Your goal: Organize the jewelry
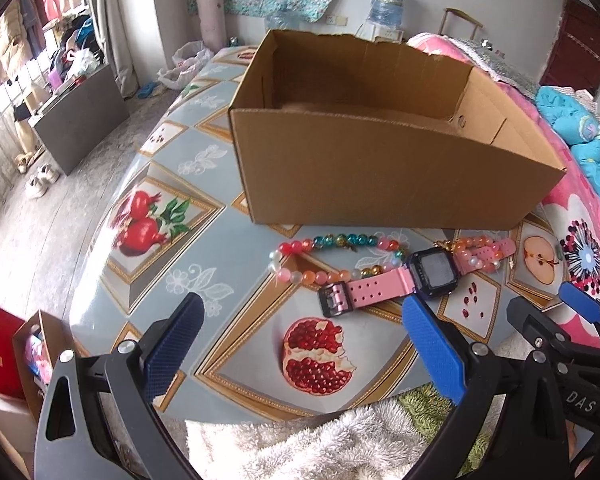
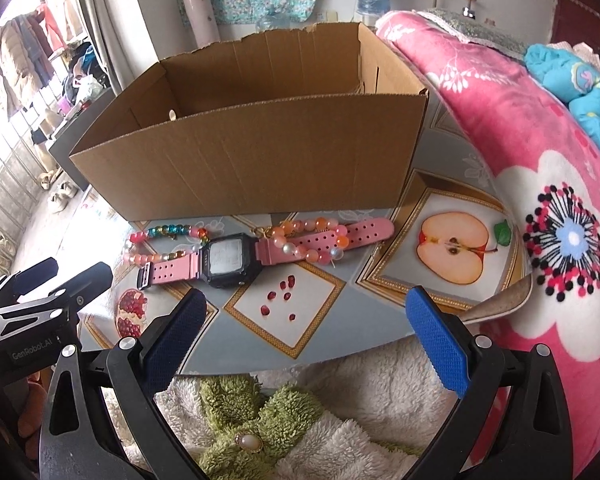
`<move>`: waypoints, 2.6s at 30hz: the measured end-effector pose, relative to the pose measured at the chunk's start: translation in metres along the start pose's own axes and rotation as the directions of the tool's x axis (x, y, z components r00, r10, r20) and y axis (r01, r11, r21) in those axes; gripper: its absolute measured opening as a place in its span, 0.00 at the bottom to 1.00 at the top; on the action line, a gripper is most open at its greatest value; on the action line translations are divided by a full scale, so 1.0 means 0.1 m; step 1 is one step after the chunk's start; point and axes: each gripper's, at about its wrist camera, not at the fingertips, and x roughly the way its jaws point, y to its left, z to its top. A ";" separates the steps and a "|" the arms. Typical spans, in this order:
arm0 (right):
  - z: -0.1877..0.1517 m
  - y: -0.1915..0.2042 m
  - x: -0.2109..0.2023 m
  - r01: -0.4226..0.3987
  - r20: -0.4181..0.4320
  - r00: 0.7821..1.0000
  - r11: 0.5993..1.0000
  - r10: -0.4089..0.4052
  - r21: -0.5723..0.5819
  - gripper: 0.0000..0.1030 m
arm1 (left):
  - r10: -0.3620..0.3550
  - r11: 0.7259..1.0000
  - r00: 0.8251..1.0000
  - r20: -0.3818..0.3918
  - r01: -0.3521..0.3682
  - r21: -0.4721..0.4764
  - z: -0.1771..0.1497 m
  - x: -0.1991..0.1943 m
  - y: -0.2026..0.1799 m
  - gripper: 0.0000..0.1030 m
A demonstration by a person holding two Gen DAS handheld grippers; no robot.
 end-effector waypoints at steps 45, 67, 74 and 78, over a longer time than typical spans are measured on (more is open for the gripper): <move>0.52 -0.01 0.16 -0.239 0.087 0.960 0.942 0.266 -0.237 0.45 | -0.122 0.990 0.975 0.188 0.107 0.087 0.49 0.30 0.45 0.68; 0.00 0.79 0.72 -0.333 -0.290 0.943 0.386 0.165 -0.861 0.48 | -0.165 0.947 0.984 0.069 0.138 0.291 -0.21 0.29 0.01 0.66; 0.32 0.65 0.90 -0.493 -0.430 0.870 0.439 0.241 -0.751 0.46 | -0.184 0.909 0.982 0.044 0.153 0.387 -0.19 0.32 -0.14 0.61; 0.56 0.50 1.06 -0.610 -0.518 0.792 0.461 0.325 -0.644 0.46 | -0.157 0.866 0.987 0.042 0.117 0.486 -0.21 0.37 -0.33 0.59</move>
